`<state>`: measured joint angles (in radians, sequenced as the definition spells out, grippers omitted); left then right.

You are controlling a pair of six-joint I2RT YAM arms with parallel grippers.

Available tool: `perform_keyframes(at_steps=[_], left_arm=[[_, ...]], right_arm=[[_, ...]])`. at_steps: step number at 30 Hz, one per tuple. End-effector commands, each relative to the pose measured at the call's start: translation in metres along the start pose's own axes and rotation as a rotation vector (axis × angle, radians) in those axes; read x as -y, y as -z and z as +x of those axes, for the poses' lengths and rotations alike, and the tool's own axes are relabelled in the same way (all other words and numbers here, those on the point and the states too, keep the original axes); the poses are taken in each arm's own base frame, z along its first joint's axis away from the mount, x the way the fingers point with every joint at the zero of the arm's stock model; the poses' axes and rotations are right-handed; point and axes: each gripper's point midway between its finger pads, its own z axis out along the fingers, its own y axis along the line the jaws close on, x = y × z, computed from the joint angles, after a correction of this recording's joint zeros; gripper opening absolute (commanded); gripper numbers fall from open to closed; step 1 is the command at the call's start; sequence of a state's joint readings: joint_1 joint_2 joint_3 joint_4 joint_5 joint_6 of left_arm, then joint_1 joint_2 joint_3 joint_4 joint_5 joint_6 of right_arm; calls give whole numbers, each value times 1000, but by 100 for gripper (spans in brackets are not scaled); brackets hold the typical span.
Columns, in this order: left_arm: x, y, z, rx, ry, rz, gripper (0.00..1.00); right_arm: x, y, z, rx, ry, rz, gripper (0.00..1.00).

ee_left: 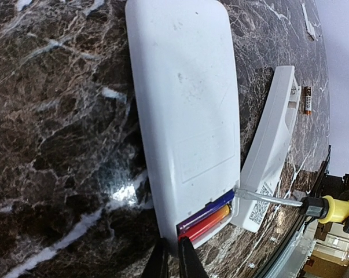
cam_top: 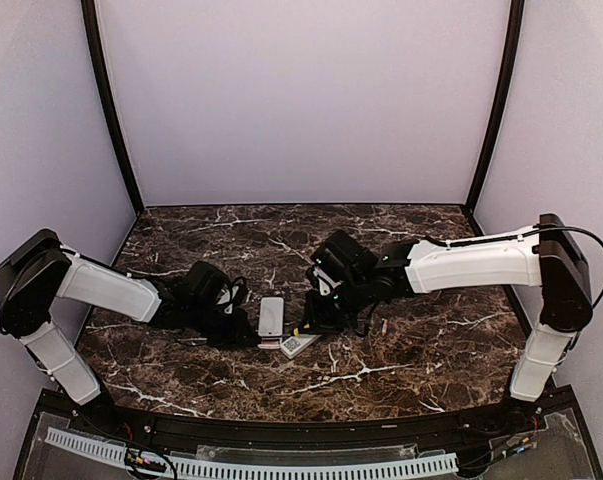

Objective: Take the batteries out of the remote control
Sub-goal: Remove the battery from the remote control without the battery cover.

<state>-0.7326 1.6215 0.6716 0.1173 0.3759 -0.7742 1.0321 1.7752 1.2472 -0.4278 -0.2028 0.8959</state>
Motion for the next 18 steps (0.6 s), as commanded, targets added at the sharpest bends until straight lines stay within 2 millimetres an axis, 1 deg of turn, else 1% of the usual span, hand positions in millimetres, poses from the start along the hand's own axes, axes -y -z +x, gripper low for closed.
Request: perform_keyframes(at_steps=[1,14,18], left_arm=[[6,-3,0,-6,-9,10,8],[7,-6,1,-15,-8,9,5],[8,-6,1,-17,-9,10,4]], right_arm=[[-2,-3,-1,4,13,23,0],[8,-8,2,-18,1,104,0],[10,-14,5,-39,-12,102,0]])
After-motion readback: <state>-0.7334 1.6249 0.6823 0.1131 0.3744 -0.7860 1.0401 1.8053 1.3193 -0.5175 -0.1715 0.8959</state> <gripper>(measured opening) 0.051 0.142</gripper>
